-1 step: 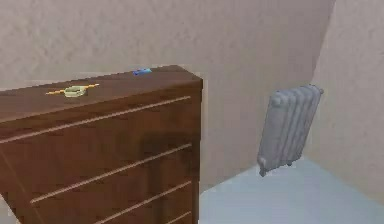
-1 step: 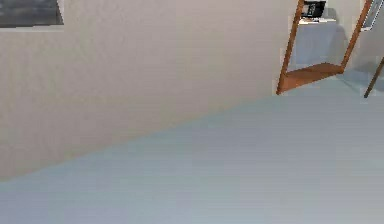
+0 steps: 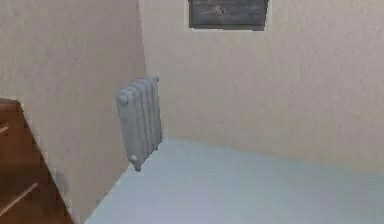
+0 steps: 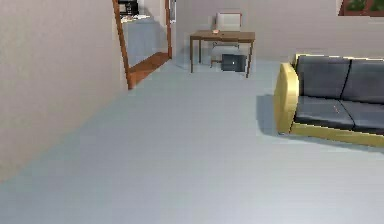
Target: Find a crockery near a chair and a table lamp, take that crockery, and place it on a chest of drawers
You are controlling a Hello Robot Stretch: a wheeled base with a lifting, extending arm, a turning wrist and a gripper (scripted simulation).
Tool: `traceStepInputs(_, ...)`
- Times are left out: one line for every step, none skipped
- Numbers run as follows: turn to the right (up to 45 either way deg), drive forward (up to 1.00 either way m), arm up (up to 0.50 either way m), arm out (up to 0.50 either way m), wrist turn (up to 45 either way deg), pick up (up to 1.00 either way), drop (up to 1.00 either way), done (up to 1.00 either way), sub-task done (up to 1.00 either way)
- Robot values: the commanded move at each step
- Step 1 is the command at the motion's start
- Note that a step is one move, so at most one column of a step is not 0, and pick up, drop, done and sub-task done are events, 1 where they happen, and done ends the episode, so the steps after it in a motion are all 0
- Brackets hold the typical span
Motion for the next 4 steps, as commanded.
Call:
traceStepInputs(45.0,0.00,0.00,0.00,0.0,0.00,0.00,0.00,0.00)
traceStepInputs(36.0,0.00,0.00,0.00,0.0,0.00,0.00,0.00,0.00)
traceStepInputs(0.0,1.00,0.00,0.00,0.0,0.00,0.00,0.00,0.00)
traceStepInputs(3.0,0.00,0.00,0.00,0.0,0.00,0.00,0.00,0.00)
